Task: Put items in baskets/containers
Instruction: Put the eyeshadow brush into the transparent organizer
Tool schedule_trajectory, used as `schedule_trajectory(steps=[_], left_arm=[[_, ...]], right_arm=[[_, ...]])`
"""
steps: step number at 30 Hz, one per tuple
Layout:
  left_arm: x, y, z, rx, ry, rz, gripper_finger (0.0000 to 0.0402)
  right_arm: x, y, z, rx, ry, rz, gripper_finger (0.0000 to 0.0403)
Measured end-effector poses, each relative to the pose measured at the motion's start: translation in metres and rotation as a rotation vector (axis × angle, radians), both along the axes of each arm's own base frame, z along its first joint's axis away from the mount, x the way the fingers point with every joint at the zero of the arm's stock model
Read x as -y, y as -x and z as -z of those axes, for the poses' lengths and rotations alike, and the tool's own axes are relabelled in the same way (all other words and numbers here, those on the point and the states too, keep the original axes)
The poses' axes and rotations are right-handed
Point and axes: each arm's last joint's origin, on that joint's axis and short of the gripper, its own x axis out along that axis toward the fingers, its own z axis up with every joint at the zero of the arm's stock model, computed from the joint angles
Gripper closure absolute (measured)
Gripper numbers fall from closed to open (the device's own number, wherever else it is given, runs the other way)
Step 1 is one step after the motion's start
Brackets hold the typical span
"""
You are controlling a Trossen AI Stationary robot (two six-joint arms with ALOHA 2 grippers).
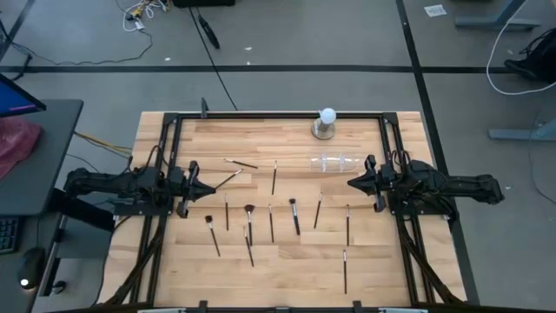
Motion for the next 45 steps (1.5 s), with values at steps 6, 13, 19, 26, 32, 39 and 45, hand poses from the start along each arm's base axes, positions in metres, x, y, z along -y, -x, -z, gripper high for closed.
schedule_trajectory(steps=[6,13,19,26,32,39,45], left_arm=[[0.0,0.0,0.0,0.0,0.0,0.0,0.0399],[0.0,0.0,0.0,0.0,0.0,0.0,0.0399],[0.0,0.0,0.0,0.001,0.0,0.0,0.0399],[0.0,0.0,0.0,0.0,0.0,0.0,0.0399],[0.0,0.0,0.0,-0.001,0.0,0.0,0.0399],[0.0,0.0,0.0,-0.001,0.0,0.0,0.0399],[0.0,0.0,0.0,-0.001,0.0,0.0,0.0399]], right_arm=[[0.002,0.003,-0.018,0.189,-0.19,0.055,0.0387],[0.0,-0.006,-0.013,0.119,-0.332,0.046,0.0387],[-0.006,-0.022,-0.003,0.011,-0.359,0.093,0.0387],[-0.012,-0.04,0.01,-0.195,-0.365,0.162,0.0387],[-0.018,-0.061,0.0,-0.407,-0.311,0.215,0.0387],[-0.033,-0.084,-0.015,-0.661,-0.27,0.25,0.0385],[-0.05,-0.1,-0.009,-0.829,-0.262,0.206,0.0338]])
